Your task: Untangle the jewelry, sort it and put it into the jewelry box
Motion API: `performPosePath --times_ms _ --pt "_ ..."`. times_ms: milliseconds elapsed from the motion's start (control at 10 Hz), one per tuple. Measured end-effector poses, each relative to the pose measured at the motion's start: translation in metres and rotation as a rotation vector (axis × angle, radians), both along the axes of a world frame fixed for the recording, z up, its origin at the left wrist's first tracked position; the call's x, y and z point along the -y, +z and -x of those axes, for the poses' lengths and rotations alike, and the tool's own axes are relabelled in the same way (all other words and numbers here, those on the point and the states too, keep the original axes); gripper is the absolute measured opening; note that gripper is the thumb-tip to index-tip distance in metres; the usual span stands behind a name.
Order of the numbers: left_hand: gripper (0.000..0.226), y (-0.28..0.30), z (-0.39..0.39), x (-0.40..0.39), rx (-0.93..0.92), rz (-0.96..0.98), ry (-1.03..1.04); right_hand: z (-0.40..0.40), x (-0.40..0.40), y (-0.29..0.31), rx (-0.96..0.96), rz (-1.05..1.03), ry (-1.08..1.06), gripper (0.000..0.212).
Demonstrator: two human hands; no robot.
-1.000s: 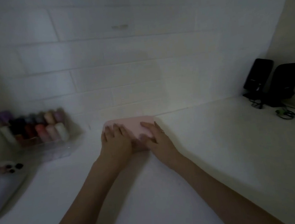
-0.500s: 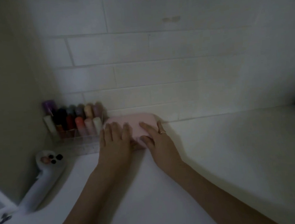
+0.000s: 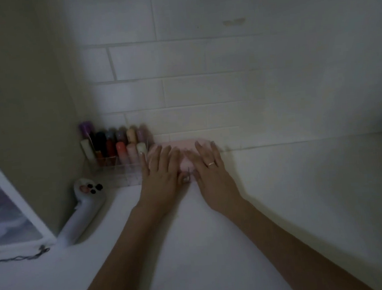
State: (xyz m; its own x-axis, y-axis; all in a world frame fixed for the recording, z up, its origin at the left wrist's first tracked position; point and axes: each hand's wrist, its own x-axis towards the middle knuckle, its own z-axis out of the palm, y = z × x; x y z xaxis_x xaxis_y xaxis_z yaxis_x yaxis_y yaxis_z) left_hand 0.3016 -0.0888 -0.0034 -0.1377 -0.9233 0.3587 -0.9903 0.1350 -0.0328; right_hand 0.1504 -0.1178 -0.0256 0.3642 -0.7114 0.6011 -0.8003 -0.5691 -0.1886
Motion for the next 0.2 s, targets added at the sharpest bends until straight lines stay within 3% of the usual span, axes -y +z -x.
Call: performPosePath --times_ms 100,200 --pt "0.059 0.007 0.0 -0.001 -0.084 -0.038 -0.058 0.015 -0.015 0.002 0.233 -0.201 0.102 0.047" --pt "0.072 0.031 -0.009 -0.004 -0.365 -0.119 -0.156 0.044 -0.032 0.026 0.617 -0.265 0.11 0.025"
